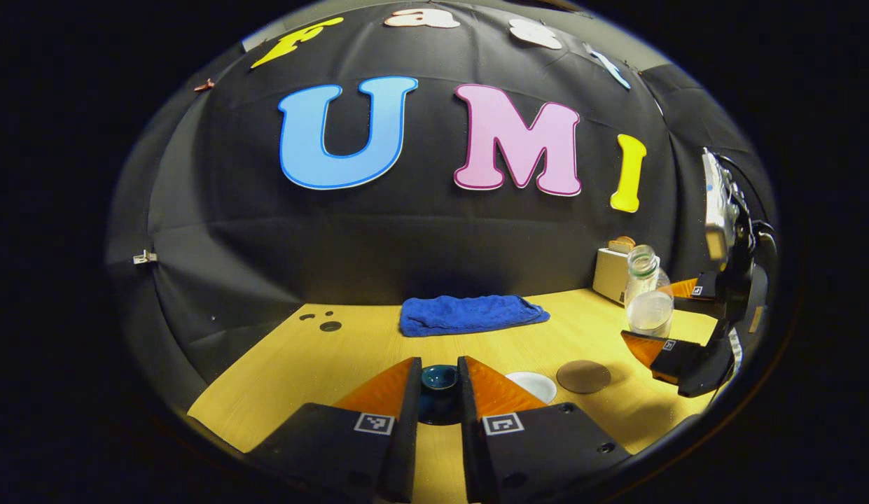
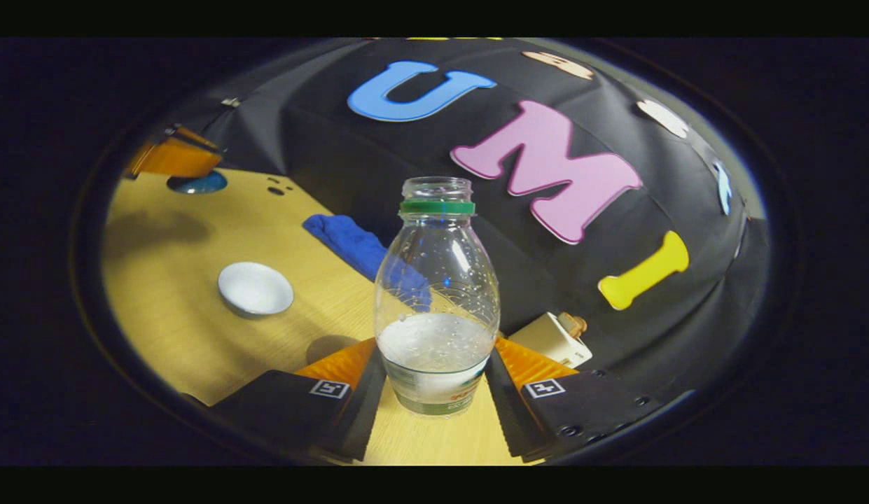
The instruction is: Open the teacup lid with one hand, grasp the water bottle and pour water into the teacup with the other hand; after pouring, place the water bottle on the coaster and then close the teacup lid.
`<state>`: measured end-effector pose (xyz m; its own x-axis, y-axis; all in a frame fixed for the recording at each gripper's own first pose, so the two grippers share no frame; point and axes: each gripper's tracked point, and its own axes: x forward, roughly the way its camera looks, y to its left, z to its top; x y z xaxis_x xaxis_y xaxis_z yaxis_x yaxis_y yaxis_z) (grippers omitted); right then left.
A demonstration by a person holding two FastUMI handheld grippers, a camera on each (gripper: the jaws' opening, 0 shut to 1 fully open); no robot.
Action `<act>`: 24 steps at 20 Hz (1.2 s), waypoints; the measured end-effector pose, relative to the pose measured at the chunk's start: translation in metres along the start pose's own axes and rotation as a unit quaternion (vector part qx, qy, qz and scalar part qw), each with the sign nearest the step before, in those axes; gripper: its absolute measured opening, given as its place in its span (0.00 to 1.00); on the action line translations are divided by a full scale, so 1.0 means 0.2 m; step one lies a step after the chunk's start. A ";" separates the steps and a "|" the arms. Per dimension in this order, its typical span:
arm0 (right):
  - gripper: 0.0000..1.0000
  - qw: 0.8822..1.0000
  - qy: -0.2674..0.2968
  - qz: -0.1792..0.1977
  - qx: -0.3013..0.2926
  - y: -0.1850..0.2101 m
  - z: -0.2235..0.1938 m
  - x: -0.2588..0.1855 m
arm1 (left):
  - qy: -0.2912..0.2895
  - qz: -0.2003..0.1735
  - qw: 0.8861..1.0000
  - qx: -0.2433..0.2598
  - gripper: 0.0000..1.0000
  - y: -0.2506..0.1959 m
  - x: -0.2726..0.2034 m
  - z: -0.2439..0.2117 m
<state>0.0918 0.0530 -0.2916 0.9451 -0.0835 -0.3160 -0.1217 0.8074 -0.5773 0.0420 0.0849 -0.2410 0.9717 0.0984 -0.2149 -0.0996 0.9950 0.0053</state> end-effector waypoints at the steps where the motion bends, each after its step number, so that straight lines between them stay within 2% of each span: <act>1: 0.75 1.000 0.005 -0.004 -0.023 -0.01 -0.01 0.01 | 0.002 0.002 1.000 -0.001 0.31 0.01 0.00 -0.01; 2: 0.78 0.999 0.001 -0.019 -0.045 -0.03 0.00 0.02 | 0.004 0.004 1.000 -0.002 0.31 0.02 -0.01 -0.02; 3: 0.75 0.998 -0.008 -0.026 -0.065 -0.04 0.03 0.05 | 0.007 0.005 1.000 -0.004 0.31 0.02 -0.01 -0.03; 4: 0.75 0.996 -0.011 -0.022 -0.089 -0.02 0.04 0.07 | 0.010 0.006 1.000 -0.005 0.27 0.03 -0.02 -0.05; 5: 0.75 0.993 -0.014 -0.022 -0.115 -0.01 0.05 0.07 | 0.012 0.008 1.000 -0.007 0.31 0.03 -0.02 -0.06; 7: 0.75 0.989 -0.009 -0.009 -0.148 0.05 0.03 0.10 | 0.015 0.011 1.000 -0.010 0.31 0.04 -0.04 -0.07; 8: 0.72 0.987 0.001 0.004 -0.159 0.08 0.00 0.10 | 0.016 0.014 1.000 -0.011 0.31 0.05 -0.04 -0.09; 9: 0.75 0.984 0.006 0.005 -0.175 0.09 0.00 0.12 | 0.017 0.016 1.000 -0.012 0.31 0.06 -0.04 -0.09; 11: 0.72 0.976 0.011 -0.001 -0.217 0.10 0.00 0.15 | 0.018 0.020 1.000 -0.014 0.32 0.08 -0.04 -0.09; 12: 0.75 0.972 0.014 -0.002 -0.233 0.10 -0.01 0.16 | 0.019 0.022 0.999 -0.015 0.31 0.09 -0.05 -0.10; 14: 0.72 0.968 0.021 0.001 -0.249 0.11 -0.03 0.19 | 0.020 0.026 0.999 -0.017 0.31 0.10 -0.05 -0.11; 15: 0.75 0.966 0.023 0.002 -0.258 0.10 -0.04 0.20 | 0.021 0.028 0.999 -0.018 0.28 0.11 -0.05 -0.12; 16: 0.72 0.963 0.024 0.000 -0.268 0.10 -0.04 0.20 | 0.022 0.029 0.999 -0.019 0.28 0.11 -0.05 -0.13; 17: 0.75 0.960 0.024 -0.001 -0.278 0.11 -0.04 0.21 | 0.023 0.029 0.999 -0.021 0.31 0.11 -0.05 -0.13; 19: 0.75 0.954 0.020 -0.003 -0.298 0.11 -0.03 0.21 | 0.025 0.030 0.999 -0.024 0.31 0.11 -0.05 -0.14; 20: 0.75 0.951 0.017 -0.004 -0.309 0.12 -0.03 0.21 | 0.025 0.030 0.999 -0.023 0.27 0.11 -0.05 -0.15; 21: 0.72 0.948 0.013 -0.006 -0.319 0.12 -0.02 0.22 | 0.025 0.030 0.999 -0.024 0.31 0.11 -0.05 -0.15; 23: 0.75 0.943 0.012 -0.006 -0.334 0.13 -0.02 0.23 | 0.026 0.028 0.999 -0.027 0.31 0.11 -0.05 -0.16; 24: 0.75 0.940 0.013 -0.006 -0.340 0.13 -0.03 0.23 | 0.025 0.028 0.999 -0.029 0.35 0.11 -0.05 -0.16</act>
<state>0.1306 0.0663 -0.3248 0.9412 -0.1114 -0.3191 -0.2848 0.2468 -0.9263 0.0237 0.1048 -0.2704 0.9525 0.1512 -0.2644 -0.1666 0.9853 -0.0368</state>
